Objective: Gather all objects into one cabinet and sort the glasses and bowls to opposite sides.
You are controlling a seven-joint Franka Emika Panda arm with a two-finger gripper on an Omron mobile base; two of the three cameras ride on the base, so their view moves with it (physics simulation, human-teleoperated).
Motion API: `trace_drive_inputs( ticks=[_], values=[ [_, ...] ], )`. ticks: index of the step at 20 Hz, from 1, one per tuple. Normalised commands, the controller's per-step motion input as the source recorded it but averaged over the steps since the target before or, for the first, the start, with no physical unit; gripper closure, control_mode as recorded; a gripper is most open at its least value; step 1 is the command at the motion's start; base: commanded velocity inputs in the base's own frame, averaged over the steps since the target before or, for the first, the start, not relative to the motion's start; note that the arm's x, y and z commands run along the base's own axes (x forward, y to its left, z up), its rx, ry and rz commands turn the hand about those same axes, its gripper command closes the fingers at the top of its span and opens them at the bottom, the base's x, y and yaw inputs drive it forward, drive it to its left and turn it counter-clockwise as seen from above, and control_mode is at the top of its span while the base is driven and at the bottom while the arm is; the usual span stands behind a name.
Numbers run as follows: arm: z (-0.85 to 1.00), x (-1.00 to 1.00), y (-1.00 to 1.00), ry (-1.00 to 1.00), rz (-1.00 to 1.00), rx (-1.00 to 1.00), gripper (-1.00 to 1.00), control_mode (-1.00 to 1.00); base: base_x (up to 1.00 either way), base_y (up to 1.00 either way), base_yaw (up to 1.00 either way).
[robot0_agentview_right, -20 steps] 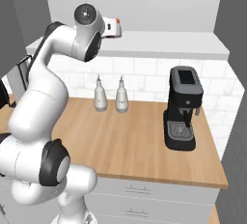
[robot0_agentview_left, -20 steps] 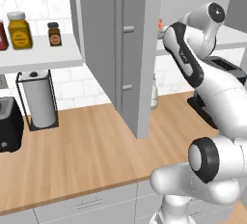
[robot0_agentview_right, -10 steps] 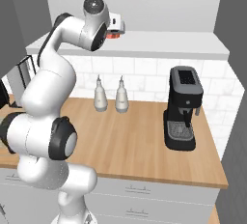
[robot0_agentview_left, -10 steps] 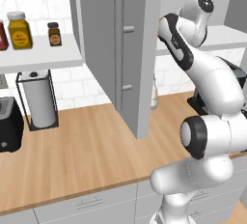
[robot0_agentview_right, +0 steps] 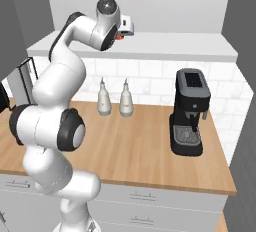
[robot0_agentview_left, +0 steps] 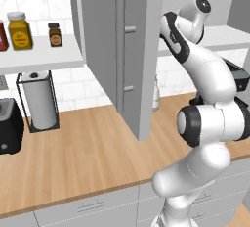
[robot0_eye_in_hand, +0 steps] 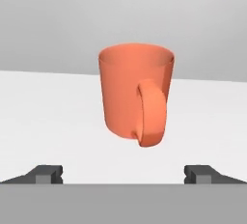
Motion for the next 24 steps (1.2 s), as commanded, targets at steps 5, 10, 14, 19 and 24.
trace_drive_inputs(
  ticks=[5,10,14,19,24],
  values=[
    [-0.07,0.4,-0.01,0.0,0.05,0.0,-1.0,-1.0,0.0,0.0,0.0],
    [-0.02,0.58,0.0,0.0,0.05,0.0,-1.0,-1.0,0.0,0.0,0.0],
    [0.0,0.54,-0.01,0.0,0.05,0.0,-1.0,-1.0,0.0,0.0,0.0],
    [-0.01,0.51,-0.05,0.0,0.05,0.0,-1.0,-1.0,0.0,0.0,0.0],
    [-0.25,0.11,0.04,0.0,0.06,0.0,1.0,-1.0,0.0,0.0,0.0]
  ],
)
